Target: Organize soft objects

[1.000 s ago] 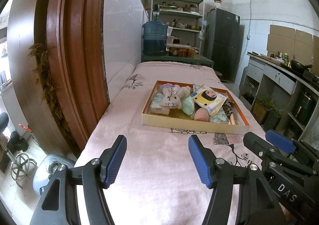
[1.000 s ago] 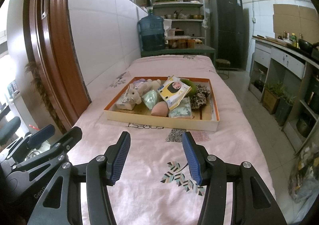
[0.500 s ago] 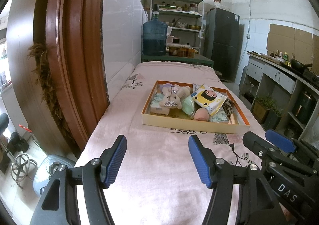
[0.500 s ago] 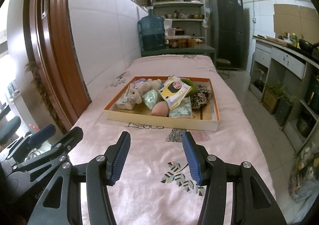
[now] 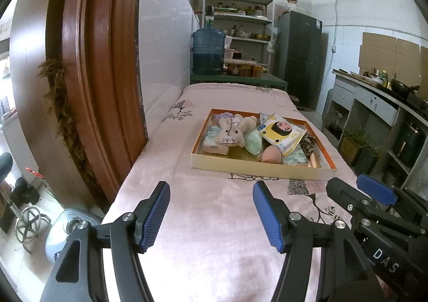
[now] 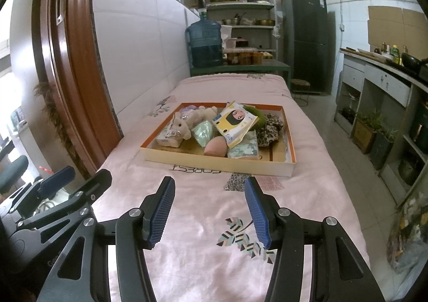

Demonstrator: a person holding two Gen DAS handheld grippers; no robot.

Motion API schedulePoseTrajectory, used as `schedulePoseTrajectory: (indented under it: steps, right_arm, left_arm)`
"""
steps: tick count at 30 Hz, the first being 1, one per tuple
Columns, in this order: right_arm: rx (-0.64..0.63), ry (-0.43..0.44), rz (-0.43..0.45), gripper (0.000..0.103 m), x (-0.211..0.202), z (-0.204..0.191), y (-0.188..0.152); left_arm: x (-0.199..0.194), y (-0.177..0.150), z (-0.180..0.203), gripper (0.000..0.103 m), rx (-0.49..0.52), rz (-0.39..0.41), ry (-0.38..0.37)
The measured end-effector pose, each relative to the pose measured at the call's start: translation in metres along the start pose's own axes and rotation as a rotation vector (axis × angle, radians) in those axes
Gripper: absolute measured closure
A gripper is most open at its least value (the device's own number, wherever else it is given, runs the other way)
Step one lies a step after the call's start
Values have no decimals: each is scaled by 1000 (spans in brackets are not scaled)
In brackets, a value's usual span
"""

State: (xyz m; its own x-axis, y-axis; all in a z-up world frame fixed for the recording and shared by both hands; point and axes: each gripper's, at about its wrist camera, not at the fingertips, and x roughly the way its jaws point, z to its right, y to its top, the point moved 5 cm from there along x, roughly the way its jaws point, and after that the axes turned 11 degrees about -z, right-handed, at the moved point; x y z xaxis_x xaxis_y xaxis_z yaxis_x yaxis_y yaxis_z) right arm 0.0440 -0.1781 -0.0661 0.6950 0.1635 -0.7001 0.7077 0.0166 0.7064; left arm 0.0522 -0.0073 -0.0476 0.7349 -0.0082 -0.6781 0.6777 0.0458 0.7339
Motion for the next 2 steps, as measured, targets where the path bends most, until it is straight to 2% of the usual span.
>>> schedulePoseTrajectory:
  steps: [2]
  right_arm:
    - [0, -1, 0, 47, 0, 0, 0]
  left_arm:
    - [0, 0, 0, 39, -1, -2, -1]
